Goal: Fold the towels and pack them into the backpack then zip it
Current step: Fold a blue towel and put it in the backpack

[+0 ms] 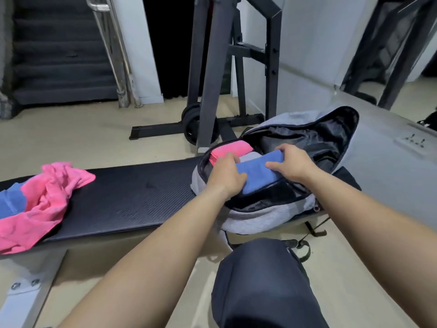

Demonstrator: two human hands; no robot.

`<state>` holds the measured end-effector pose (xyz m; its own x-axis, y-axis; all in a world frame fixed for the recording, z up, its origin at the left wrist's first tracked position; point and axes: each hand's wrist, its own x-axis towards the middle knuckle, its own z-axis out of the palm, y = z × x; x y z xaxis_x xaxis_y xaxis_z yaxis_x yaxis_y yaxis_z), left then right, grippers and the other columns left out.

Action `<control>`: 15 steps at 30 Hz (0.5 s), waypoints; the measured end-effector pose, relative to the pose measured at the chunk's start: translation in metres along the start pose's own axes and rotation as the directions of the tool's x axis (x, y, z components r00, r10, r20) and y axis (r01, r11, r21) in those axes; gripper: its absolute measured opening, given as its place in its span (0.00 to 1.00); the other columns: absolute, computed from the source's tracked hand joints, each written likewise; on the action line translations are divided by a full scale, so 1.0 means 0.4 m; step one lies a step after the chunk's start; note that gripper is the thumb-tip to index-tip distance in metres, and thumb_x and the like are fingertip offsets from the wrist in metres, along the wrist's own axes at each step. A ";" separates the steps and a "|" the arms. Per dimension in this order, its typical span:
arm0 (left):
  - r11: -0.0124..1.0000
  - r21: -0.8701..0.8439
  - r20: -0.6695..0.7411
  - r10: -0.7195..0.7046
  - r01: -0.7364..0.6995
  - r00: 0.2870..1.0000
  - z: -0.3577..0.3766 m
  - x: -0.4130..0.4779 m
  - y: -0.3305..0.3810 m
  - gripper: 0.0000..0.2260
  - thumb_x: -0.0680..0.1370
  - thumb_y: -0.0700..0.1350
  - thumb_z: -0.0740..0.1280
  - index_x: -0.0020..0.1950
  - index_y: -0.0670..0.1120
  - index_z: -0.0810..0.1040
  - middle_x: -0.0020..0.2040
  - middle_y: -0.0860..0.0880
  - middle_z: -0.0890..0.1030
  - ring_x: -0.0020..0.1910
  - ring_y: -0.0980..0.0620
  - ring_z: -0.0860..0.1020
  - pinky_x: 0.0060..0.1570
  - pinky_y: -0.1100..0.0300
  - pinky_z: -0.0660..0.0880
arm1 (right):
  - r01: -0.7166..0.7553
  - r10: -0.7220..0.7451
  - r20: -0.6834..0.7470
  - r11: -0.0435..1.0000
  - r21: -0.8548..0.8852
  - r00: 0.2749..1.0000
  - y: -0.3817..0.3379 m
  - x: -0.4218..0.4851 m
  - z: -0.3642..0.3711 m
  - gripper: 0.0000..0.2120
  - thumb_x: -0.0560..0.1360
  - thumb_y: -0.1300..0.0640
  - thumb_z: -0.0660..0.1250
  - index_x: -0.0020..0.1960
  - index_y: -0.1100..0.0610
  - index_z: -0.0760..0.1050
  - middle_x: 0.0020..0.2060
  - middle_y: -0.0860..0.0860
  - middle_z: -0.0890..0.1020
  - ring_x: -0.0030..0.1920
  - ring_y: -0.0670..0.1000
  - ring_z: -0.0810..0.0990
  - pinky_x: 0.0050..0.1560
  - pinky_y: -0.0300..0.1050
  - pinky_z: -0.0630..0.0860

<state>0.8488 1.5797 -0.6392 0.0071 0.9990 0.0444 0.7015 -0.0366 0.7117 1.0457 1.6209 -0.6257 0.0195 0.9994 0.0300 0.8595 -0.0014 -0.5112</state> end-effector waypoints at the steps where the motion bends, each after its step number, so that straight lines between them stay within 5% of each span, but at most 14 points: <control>1: 0.999 0.049 0.023 -0.009 0.008 1.000 0.025 0.001 -0.007 0.16 0.76 0.43 0.69 0.63 0.44 0.73 0.60 0.43 0.77 0.55 0.44 0.76 0.50 0.55 0.72 | -0.006 0.006 0.017 1.000 -0.028 1.000 0.013 0.010 0.014 0.29 0.73 0.48 0.75 0.70 0.60 0.72 0.64 0.58 0.79 0.64 0.59 0.75 0.60 0.46 0.70; 4: 0.974 0.226 0.064 -0.033 0.017 0.997 0.084 0.004 -0.035 0.17 0.77 0.45 0.69 0.65 0.45 0.73 0.61 0.42 0.76 0.59 0.40 0.76 0.55 0.50 0.74 | -0.043 0.053 0.109 0.994 -0.096 0.993 0.041 0.033 0.072 0.28 0.74 0.49 0.75 0.68 0.60 0.73 0.63 0.58 0.79 0.63 0.59 0.76 0.57 0.48 0.72; 9: 0.823 0.562 0.014 0.099 -0.090 0.995 0.087 0.008 -0.034 0.16 0.78 0.54 0.67 0.62 0.47 0.76 0.60 0.45 0.76 0.56 0.40 0.78 0.46 0.51 0.73 | 0.010 0.013 0.078 0.959 -0.282 0.997 0.046 0.048 0.123 0.27 0.76 0.46 0.72 0.69 0.58 0.68 0.65 0.59 0.74 0.64 0.62 0.74 0.59 0.55 0.74; 12: 0.762 0.627 -0.072 0.264 -0.162 0.962 0.057 0.028 -0.023 0.17 0.75 0.56 0.69 0.60 0.48 0.76 0.58 0.47 0.74 0.56 0.43 0.76 0.44 0.51 0.72 | 0.181 -0.208 -0.015 0.884 -0.432 0.978 0.032 0.045 0.098 0.22 0.76 0.44 0.70 0.66 0.52 0.73 0.63 0.54 0.74 0.65 0.60 0.72 0.59 0.54 0.73; 15: 0.738 0.616 -0.001 0.351 -0.276 0.937 0.041 0.071 -0.043 0.22 0.74 0.58 0.69 0.65 0.50 0.74 0.62 0.48 0.75 0.63 0.44 0.73 0.55 0.49 0.72 | 0.398 -0.371 0.144 0.832 -0.386 0.917 0.020 0.049 0.075 0.14 0.77 0.45 0.67 0.61 0.48 0.78 0.60 0.50 0.77 0.62 0.57 0.73 0.60 0.54 0.73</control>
<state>0.8486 1.6091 -0.6617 0.2518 0.9227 0.2919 0.9548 -0.2861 0.0810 1.0377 1.6414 -0.6548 -0.3747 0.9223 0.0941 0.9204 0.3823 -0.0821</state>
